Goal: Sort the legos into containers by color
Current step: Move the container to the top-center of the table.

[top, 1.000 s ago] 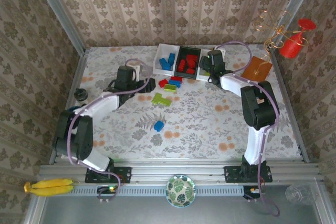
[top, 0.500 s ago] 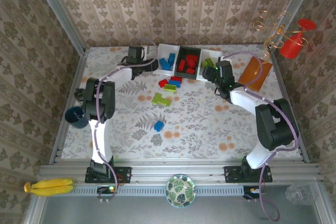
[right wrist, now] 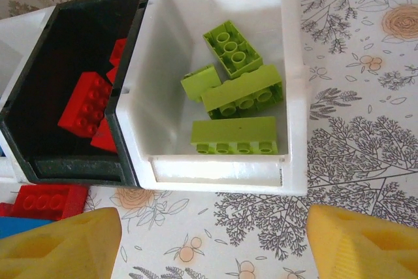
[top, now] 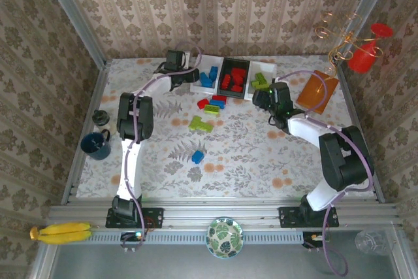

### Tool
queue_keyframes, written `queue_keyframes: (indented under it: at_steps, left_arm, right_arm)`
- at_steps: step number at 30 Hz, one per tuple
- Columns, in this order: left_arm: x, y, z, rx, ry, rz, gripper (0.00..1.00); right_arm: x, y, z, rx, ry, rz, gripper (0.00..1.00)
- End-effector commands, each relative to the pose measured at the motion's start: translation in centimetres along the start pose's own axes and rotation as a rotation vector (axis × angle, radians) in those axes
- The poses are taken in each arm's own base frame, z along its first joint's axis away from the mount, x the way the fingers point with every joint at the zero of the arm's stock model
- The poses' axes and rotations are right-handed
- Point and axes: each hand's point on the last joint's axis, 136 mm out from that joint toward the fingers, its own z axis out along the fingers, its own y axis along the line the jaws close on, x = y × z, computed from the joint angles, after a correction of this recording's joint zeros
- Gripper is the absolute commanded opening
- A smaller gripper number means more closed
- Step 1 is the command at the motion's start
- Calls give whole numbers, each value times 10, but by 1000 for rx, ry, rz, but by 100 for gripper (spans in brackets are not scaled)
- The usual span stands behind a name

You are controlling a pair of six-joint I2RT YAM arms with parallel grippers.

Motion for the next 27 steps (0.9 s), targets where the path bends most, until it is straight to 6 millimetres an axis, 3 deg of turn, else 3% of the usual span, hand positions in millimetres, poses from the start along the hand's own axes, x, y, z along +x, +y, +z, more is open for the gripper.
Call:
queue_keyframes:
  at_steps: [1, 7, 14, 22, 27]
  left_arm:
    - [4, -2, 4, -11, 28, -3, 33]
    - [12, 8, -4, -94, 18, -5, 23]
    - [30, 13, -38, -157, -4, 6, 10]
    - [73, 12, -76, -217, 34, 31, 5]
    - [75, 22, -85, -259, 9, -16, 0]
  right_arm:
    - [-6, 4, -11, -21, -27, 7, 77]
    - [2, -2, -13, -10, -18, 8, 77]
    - [10, -5, -10, -5, -3, 8, 77]
    - [14, -6, -10, -11, -7, 22, 77]
    - [18, -1, -8, -26, 2, 24, 77]
